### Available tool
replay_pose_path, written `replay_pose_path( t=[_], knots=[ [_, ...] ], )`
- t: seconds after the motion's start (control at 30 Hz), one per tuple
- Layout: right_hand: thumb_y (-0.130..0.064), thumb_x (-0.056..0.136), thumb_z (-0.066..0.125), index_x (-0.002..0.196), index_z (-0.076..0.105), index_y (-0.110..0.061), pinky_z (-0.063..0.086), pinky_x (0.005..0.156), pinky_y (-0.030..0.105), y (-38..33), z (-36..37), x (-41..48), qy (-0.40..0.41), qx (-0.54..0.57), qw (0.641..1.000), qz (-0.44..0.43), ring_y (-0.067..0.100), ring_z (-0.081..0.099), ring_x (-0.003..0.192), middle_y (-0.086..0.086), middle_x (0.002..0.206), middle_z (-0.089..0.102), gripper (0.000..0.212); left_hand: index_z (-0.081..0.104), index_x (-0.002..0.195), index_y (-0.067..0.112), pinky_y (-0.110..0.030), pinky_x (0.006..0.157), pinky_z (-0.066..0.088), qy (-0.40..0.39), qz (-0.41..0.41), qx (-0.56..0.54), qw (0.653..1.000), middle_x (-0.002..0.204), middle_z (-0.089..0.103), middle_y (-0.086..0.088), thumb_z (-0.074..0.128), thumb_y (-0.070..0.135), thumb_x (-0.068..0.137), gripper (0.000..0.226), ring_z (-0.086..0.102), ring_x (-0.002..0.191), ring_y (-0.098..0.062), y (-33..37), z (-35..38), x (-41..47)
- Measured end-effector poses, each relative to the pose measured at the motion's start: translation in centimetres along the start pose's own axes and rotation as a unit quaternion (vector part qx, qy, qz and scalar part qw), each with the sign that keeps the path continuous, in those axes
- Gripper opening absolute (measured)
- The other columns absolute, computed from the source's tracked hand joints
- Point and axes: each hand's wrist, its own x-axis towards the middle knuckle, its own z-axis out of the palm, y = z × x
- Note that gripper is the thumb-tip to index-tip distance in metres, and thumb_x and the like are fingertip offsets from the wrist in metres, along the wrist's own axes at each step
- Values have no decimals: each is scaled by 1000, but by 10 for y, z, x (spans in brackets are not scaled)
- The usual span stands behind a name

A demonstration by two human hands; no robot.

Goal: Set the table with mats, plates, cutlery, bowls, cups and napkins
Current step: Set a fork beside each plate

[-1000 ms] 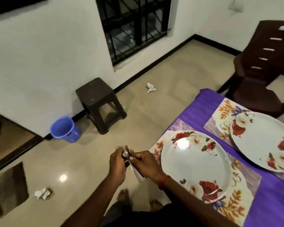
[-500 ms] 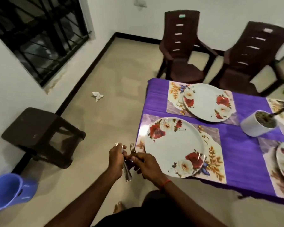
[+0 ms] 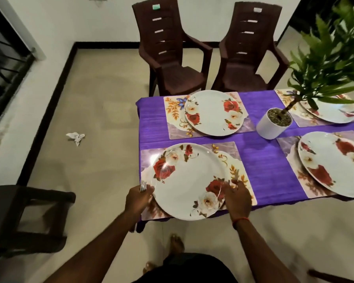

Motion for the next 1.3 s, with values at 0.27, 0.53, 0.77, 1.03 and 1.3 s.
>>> replay_pose_path(
  t=[0.27,0.53,0.77,1.03,1.3],
  knots=[
    [-36,97,63,107,65,-16,52,81,39,27,17,23,-44,-3,999,25,29,65,90,4,93,68,23,69,65,11,-25,50,41,35,-24,39,998,53,62,3,75,16,81,18,55,50,-14,9,5,21],
    [-27,101,56,110,65,-9,49,85,40,30,17,35,-35,-25,999,21,28,61,91,12,104,69,22,74,70,6,-33,62,50,32,-12,39,999,69,73,-10,77,18,79,16,62,62,-19,2,13,28],
    [-27,102,54,120,65,-4,49,92,45,18,13,31,3,-22,1000,-18,35,60,106,19,115,65,32,70,72,15,-28,59,45,18,23,51,998,65,68,0,75,21,86,17,61,62,-20,6,4,34],
    [-11,96,65,115,74,-12,46,81,26,-60,45,-13,-108,44,976,-183,12,61,89,2,99,71,21,64,68,15,-27,54,35,-8,50,7,999,47,52,13,74,24,91,26,44,46,-6,23,-10,41],
    [-15,93,69,106,78,-19,47,68,17,-110,114,-82,-251,111,951,-140,-5,63,66,-9,80,73,16,76,93,6,-22,40,29,-99,65,-30,993,56,53,10,73,42,91,36,36,39,-7,40,-32,57]
  ],
)
